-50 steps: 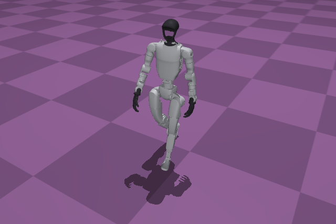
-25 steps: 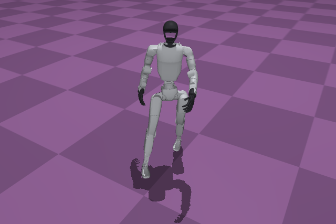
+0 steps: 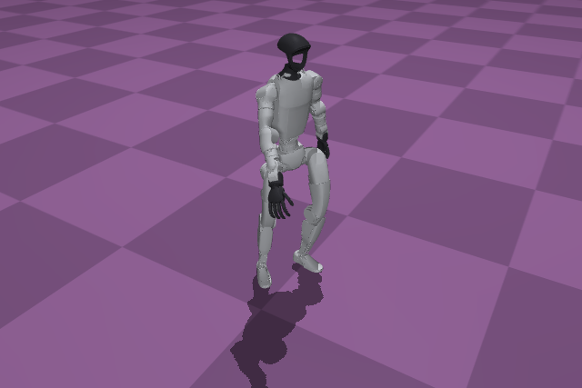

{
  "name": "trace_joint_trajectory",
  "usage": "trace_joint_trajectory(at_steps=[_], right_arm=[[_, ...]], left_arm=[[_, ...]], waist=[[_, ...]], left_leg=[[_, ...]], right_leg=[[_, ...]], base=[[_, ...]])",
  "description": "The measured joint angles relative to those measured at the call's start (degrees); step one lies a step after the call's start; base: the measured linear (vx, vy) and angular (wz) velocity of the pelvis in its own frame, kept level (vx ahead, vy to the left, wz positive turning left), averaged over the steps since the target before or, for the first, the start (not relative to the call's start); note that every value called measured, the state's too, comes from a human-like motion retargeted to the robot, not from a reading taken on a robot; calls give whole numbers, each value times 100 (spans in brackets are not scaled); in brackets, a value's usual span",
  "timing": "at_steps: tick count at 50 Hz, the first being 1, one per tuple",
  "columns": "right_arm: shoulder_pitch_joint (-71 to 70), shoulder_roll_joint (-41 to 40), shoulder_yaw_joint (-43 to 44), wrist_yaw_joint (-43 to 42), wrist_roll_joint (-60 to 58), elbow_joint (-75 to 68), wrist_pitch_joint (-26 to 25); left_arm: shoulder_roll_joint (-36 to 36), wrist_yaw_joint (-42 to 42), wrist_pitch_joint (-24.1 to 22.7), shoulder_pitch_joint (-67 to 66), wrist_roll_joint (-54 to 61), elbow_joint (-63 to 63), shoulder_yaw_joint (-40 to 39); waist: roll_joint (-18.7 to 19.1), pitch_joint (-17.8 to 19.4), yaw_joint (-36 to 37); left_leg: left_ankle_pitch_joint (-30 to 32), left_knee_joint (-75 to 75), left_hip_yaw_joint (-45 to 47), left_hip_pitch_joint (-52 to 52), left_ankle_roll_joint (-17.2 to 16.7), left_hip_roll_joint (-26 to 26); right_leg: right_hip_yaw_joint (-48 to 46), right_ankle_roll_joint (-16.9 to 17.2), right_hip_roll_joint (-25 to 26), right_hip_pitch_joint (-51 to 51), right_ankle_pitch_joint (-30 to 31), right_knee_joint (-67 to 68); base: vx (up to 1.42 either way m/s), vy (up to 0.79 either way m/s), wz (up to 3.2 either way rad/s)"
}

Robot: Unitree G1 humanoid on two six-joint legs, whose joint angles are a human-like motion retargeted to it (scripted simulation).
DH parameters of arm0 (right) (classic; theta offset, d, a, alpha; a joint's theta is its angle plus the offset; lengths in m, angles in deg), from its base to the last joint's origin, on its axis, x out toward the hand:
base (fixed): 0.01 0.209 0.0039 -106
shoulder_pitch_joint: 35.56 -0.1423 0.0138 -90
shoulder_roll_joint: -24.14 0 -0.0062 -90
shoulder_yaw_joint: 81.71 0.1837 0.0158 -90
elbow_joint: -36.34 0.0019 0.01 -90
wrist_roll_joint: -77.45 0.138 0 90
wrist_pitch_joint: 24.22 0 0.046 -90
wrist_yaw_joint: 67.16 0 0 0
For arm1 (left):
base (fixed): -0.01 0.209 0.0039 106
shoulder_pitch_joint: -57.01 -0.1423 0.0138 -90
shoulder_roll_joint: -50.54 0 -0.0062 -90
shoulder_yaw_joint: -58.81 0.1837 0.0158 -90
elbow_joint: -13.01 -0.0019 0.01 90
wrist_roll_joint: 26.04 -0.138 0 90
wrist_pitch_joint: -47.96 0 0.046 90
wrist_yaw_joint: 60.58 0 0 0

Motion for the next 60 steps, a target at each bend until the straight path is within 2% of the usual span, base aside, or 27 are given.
trace_joint_trajectory(at_steps=[3,7,10,15,17,20,22,25,28,31,35,38,41,45,48,50,52,55,58,60], right_arm=[[-149,83,230,-124,160,535,131],[-98,63,340,-4,175,1190,323],[116,-26,324,338,-14,1569,396],[828,-285,283,1163,-272,1792,518],[1221,-422,263,1509,-367,1701,615],[1810,-645,225,1852,-535,1376,663],[2171,-774,231,1909,-579,1080,568],[2665,-941,186,1914,-583,617,420],[3140,-1063,-5,1951,-539,289,336],[3589,-1197,-256,2087,-493,171,337],[4140,-1346,-637,2352,-428,343,397],[4380,-1370,-894,2456,-373,583,426],[4386,-1325,-1041,2389,-371,720,398],[4128,-1265,-1025,2098,-557,624,286],[3729,-1238,-847,1779,-678,298,224],[3422,-1200,-677,1514,-663,20,194],[3108,-1133,-507,1241,-572,-233,177],[2661,-992,-332,865,-348,-495,217],[2217,-805,-311,618,-97,-597,274],[1968,-667,-332,529,8,-527,257]], left_arm=[[-5,152,-17,-352,392,81,-242],[-238,40,30,-622,604,134,-653],[-535,-239,108,-684,704,192,-973],[-1000,-866,74,-477,957,377,-1234],[-1106,-1121,-57,-267,921,433,-1211],[-1138,-1307,-217,207,768,521,-1011],[-1090,-1205,-222,652,669,613,-805],[-991,-971,-165,1446,303,782,-502],[-912,-782,-136,2251,-110,1103,-214],[-863,-636,-208,3002,-322,1581,39],[-811,-519,-423,3733,-225,2399,343],[-736,-451,-597,4054,44,3004,552],[-640,-338,-750,4225,404,3450,720],[-532,-136,-854,4180,648,3629,853],[-511,-21,-863,3966,532,3349,901],[-540,54,-851,3767,424,2978,955],[-596,132,-799,3529,244,2458,1028],[-713,197,-665,3099,-218,1534,1113],[-831,95,-448,2560,-763,645,1087],[-831,-57,-248,2075,-997,294,1037]], waist=[[347,72,168],[765,50,56],[943,9,-131],[1165,-18,-460],[1320,-50,-583],[1438,-255,-725],[1405,-351,-869],[1376,-355,-1126],[1392,-256,-1388],[1374,-145,-1677],[1287,-42,-2015],[1145,26,-2217],[903,155,-2421],[611,378,-2597],[595,446,-2575],[626,420,-2499],[672,358,-2354],[722,265,-2070],[591,169,-1747],[458,18,-1605]], left_leg=[[329,-1500,943,356,-377,123],[426,-2637,2350,604,-890,182],[410,-2787,2610,687,-1076,205],[344,-2787,1650,1154,-1030,315],[234,-2787,1302,1423,-1032,486],[86,-2740,763,1556,-936,702],[-12,-2618,287,1535,-879,709],[-129,-2440,-486,1588,-915,677],[-220,-2278,-1264,1730,-1023,633],[-273,-2174,-2089,1886,-1105,573],[-303,-2165,-3089,2138,-1159,507],[-289,-2216,-3710,2337,-1178,415],[-260,-2262,-4293,2586,-1185,197],[-265,-2303,-4931,3034,-1153,-53],[-207,-2320,-5241,3280,-1108,-67],[-89,-2303,-5444,3388,-1078,-87],[98,-2227,-5650,3457,-1091,-132],[479,-1910,-5880,3488,-1204,-269],[925,-728,-5459,3033,-1306,-751],[1127,683,-4571,2180,-1221,-1040]], right_leg=[[-273,-20,459,340,-154,-24],[-762,-83,1036,784,-301,-14],[-1064,-194,1302,1066,-311,64],[-1351,-457,1526,1404,49,761],[-1428,-611,1531,1265,423,1685],[-1253,-745,1336,380,1063,3720],[-798,-718,1314,-313,1437,4760],[-258,-910,1329,-1043,1213,5672],[-221,-1423,1076,-1395,614,5918],[-108,-1592,1025,-1655,202,5646],[275,-1432,1231,-1884,22,4591],[729,-1274,1380,-1920,177,3338],[1223,-1089,1324,-1770,641,1818],[1405,-589,1111,-1569,1040,317],[1338,-249,1138,-1492,971,-95],[1420,-183,1164,-1408,1106,-137],[1355,-282,1119,-1258,1251,-132],[1171,-442,990,-960,990,-77],[1165,-434,705,-699,589,71],[1080,-435,468,-635,423,153]], base=[[40,-5,57],[41,-2,107],[44,1,117],[49,5,122],[51,9,134],[44,9,145],[39,7,188],[37,6,221],[35,6,242],[34,0,258],[34,-7,240],[35,-11,204],[38,-14,184],[45,-16,145],[50,-17,93],[53,-18,71],[56,-19,54],[60,-20,41],[59,-20,38],[54,-18,66]])
